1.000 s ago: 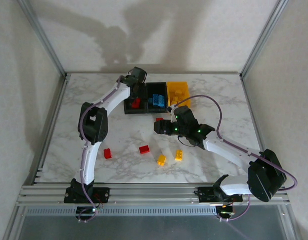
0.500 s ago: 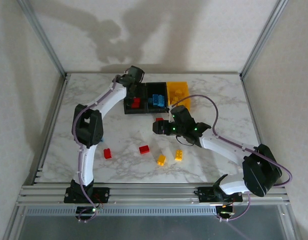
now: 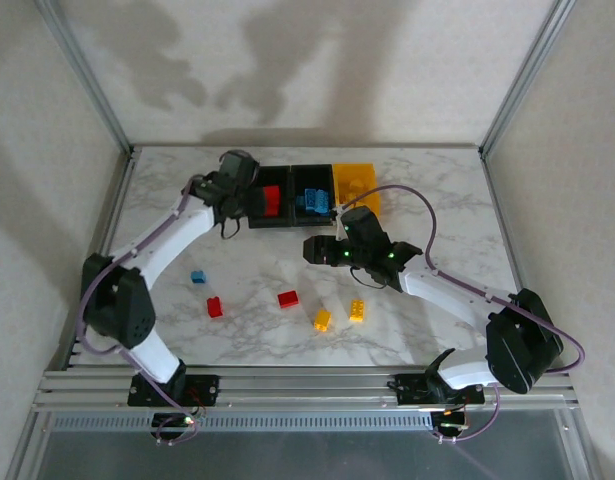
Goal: Sort the legos into containers by color
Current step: Pick up the lego from the bottom-left of the table.
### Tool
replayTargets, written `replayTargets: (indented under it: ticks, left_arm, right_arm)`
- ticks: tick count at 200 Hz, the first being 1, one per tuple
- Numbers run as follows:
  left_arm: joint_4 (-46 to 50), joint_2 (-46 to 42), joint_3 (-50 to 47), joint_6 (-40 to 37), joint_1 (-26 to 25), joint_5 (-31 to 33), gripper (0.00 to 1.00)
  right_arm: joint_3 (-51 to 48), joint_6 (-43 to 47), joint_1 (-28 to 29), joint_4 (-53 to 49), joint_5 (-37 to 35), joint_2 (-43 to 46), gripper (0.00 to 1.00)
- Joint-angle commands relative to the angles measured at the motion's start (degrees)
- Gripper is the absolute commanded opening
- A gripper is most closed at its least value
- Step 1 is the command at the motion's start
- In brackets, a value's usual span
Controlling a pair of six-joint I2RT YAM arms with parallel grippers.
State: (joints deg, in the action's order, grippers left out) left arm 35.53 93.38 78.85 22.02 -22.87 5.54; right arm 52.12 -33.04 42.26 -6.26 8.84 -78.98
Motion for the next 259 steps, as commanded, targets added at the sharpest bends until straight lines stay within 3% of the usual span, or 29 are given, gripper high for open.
replayTargets:
  ticks: [1, 32, 51, 82, 154, 188, 207, 240, 259]
  left_arm:
    - [0.61, -6.15, -7.31, 0.67, -0.06, -0.59, 0.72]
    - [3.31, -14.85, -19.0, 4.77, -0.32, 0.91, 0.72]
    - [6.12, -20.26, -24.85, 9.2, -0.34, 4.14, 0.79]
    - [6.57, -26.86, -34.01, 17.53, -0.46, 2.26, 0.84]
    - [2.47, -27.54, -43.44, 27.0, -4.55, -1.48, 0.81]
    - [0.47, -25.0, -44.75, 28.1, -6.12, -0.18, 0.7]
    - [-0.64, -23.43, -44.84, 27.65, -6.22, 0.25, 0.54]
    - [-1.88, -19.94, -43.98, 26.96, -7.08, 0.79, 0.34]
    - [-1.63, -19.96, -42.85, 26.6, -7.55, 1.22, 0.31]
  right_arm:
    - [1.98, 1.46, 0.5, -0.14, 0.38, -0.66, 0.66]
    - [3.16, 2.53, 0.46, -0.94, 0.38, -2.3, 0.66]
    - [2.7, 2.36, 0.48, -0.3, 0.63, -2.32, 0.66]
    - [1.94, 1.92, 0.54, 0.52, 1.05, -2.91, 0.66]
    - [1.15, 1.71, 0.63, 1.34, 0.99, -2.7, 0.66]
    - [0.71, 1.52, 0.58, 1.07, 1.02, -2.59, 0.66]
    - [0.53, 1.4, 0.55, 1.34, 1.08, -2.43, 0.66]
    - [0.34, 0.63, 0.63, 1.76, 1.35, -3.11, 0.65]
    - [-0.25, 0.34, 0.84, 2.04, 1.2, -2.73, 0.65]
